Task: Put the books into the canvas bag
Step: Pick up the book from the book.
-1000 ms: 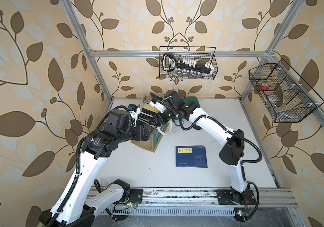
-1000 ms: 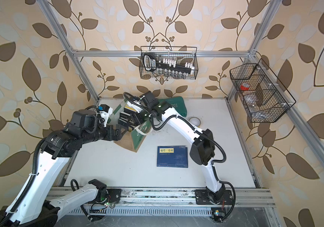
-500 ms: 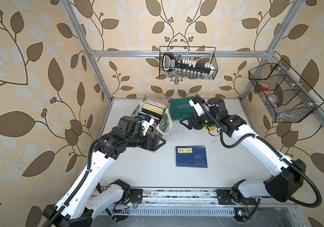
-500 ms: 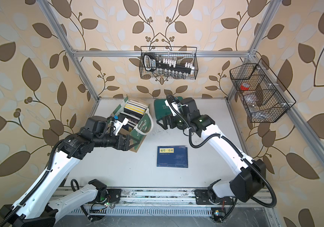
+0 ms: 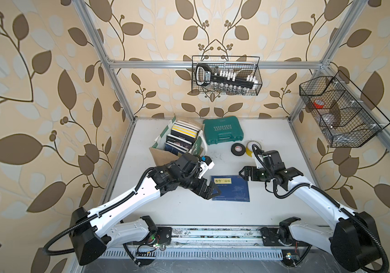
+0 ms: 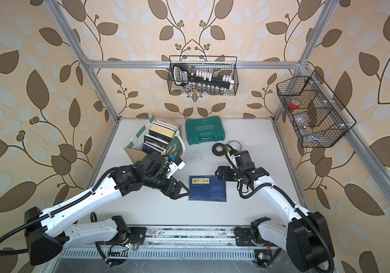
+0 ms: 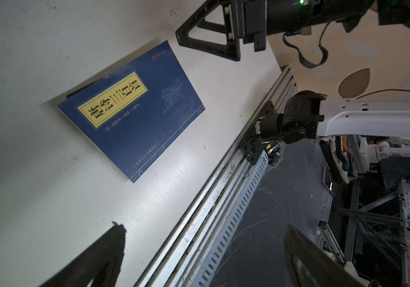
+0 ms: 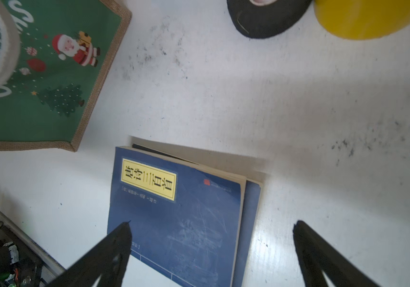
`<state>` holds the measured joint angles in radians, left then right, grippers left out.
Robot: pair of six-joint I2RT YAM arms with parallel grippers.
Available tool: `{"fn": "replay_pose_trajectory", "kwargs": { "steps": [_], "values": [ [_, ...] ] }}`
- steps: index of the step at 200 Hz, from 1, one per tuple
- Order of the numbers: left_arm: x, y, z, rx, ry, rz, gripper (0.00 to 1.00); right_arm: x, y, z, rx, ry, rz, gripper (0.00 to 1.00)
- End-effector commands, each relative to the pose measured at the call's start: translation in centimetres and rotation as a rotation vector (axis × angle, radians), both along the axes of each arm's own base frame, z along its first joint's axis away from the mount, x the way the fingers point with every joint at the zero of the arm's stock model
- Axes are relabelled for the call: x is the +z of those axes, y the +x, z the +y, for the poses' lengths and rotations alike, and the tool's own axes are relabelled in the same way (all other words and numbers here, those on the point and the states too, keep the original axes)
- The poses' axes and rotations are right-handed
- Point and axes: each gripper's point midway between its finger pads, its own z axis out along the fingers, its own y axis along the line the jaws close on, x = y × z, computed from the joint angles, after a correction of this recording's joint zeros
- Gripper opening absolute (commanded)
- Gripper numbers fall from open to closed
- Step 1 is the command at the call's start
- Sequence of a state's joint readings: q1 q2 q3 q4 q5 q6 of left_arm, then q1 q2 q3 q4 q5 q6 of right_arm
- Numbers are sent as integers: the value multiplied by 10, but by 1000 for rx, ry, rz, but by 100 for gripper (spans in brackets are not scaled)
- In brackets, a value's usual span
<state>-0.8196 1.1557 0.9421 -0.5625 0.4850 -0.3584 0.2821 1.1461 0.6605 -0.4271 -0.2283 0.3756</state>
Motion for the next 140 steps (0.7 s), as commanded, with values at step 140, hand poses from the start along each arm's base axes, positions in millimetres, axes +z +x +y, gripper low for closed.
{"fn": "replay_pose_trajectory", "kwargs": {
  "steps": [140],
  "values": [
    [-117,58,-16,256,249,26,99,-28,-6,-14,-164,118,-49,99]
  ]
}}
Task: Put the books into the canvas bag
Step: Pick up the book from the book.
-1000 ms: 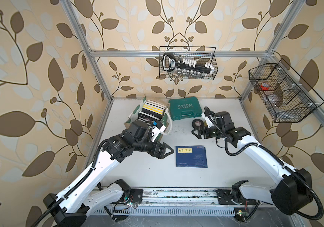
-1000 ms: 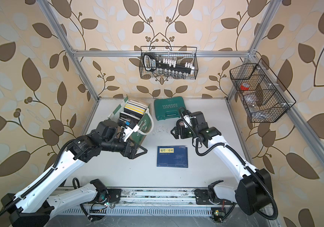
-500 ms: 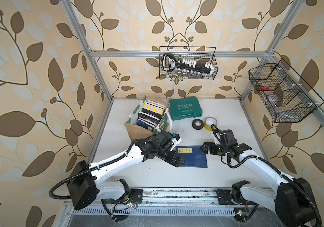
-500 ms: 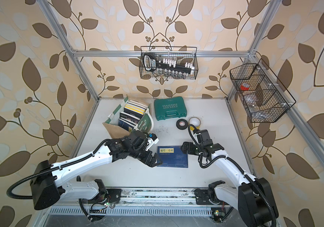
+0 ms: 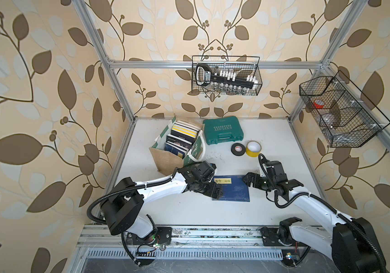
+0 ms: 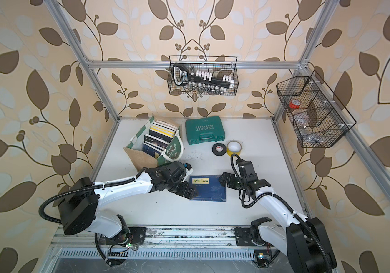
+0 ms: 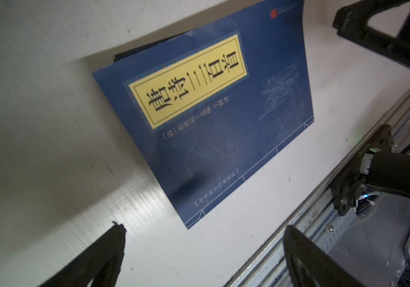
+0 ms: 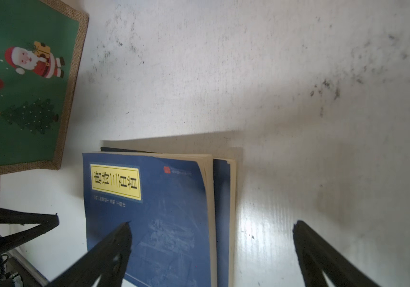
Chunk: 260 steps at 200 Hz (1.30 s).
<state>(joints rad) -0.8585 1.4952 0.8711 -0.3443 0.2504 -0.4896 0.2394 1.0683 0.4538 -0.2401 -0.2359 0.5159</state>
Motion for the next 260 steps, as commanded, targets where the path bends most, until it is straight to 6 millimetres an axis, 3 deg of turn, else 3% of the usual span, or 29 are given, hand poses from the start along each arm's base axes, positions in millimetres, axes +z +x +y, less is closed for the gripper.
{"fn": "replay_pose_trajectory", "kwargs": {
  "steps": [1,59,131,179,260],
  "values": [
    [0,15,-5,54,-4,-50,99,4,6,0,-18,24,-48,99],
    [-24,23,-10,105,23,-20,99,-5,6,2,-8,33,-46,99],
    [-31,28,-49,95,-79,19,99,-11,2,6,8,49,-1,99],
    [-18,31,-62,71,-125,-21,99,-8,-8,7,-24,92,17,98],
    [-2,28,-54,59,-152,-83,99,-7,-28,26,30,169,41,98]
  ]
}}
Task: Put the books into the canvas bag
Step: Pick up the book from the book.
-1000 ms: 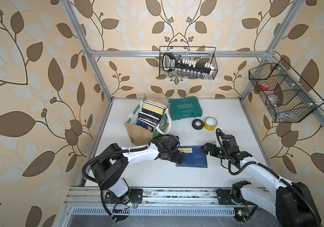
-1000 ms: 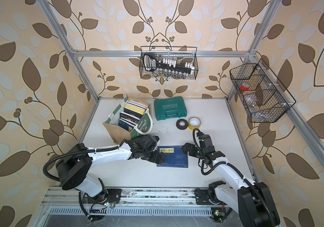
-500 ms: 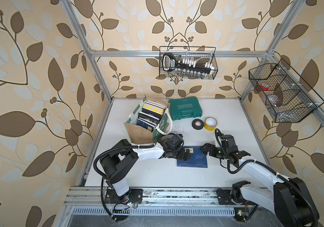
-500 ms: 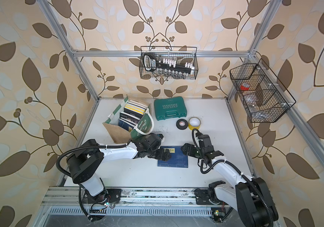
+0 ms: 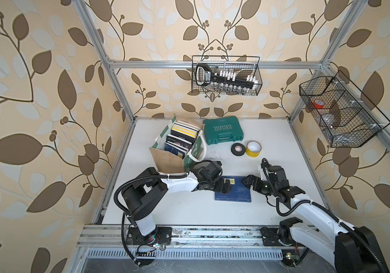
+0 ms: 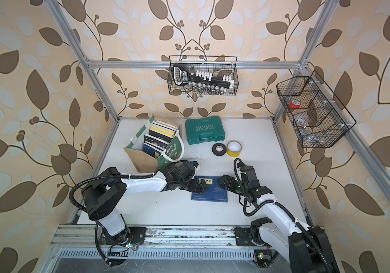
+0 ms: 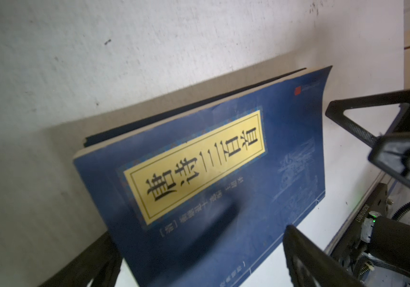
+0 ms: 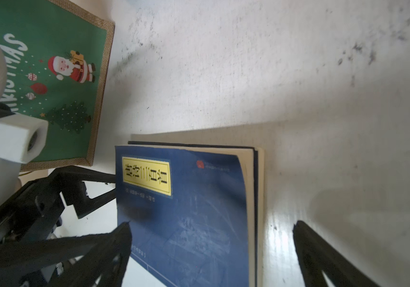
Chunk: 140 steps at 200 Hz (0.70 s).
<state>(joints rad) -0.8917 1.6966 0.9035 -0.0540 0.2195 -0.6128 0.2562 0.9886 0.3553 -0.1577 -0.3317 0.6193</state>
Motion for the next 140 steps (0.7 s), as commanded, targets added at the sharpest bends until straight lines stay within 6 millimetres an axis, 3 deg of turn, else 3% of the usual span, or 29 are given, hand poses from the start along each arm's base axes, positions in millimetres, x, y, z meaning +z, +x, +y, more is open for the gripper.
{"fn": "replay_pose_trajectory", "kwargs": {
  "steps": [1,41,140],
  "values": [
    [23,-3,-5,-24,-54,-57,99,-5,-11,9,33,28,39,98],
    [23,-8,-4,-27,-79,-53,99,-11,-17,22,58,15,61,98],
    [30,-10,9,-11,-41,-94,99,-14,-17,25,61,17,61,98]
  ]
}}
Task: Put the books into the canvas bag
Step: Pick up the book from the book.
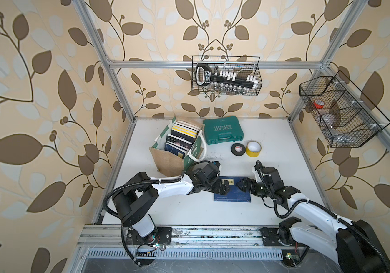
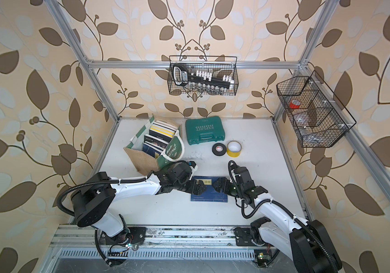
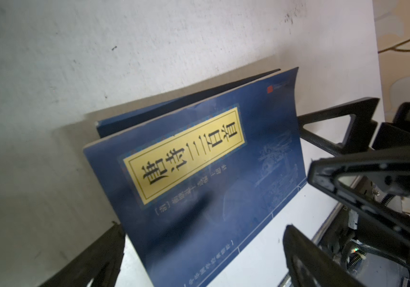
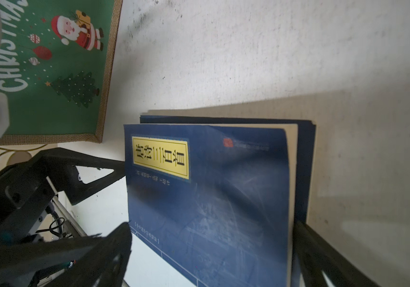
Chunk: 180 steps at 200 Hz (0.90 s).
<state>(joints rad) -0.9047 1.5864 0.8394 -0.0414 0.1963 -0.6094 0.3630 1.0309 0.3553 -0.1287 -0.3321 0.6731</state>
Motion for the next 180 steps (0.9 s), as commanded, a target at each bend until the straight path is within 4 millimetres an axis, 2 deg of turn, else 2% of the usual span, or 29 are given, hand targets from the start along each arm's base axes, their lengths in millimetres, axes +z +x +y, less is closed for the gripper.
{"fn": "replay_pose_trajectory", "kwargs": {
  "steps": [1,41,76,152,180],
  "values": [
    [10,-1,0,-11,-9,-40,99,-8,-5,-2,-7,-7,21,98],
    [12,-4,-12,-38,-56,-30,99,-3,-5,-2,-8,-5,8,98],
    [14,-7,-26,-85,-79,-20,99,1,-4,-13,-55,-44,-6,99],
    [12,-9,-38,-118,-96,-15,99,-16,-10,-37,-180,-101,77,98],
    [8,-9,-37,-112,-90,-18,99,-16,-16,-36,-187,-118,89,99]
  ]
}}
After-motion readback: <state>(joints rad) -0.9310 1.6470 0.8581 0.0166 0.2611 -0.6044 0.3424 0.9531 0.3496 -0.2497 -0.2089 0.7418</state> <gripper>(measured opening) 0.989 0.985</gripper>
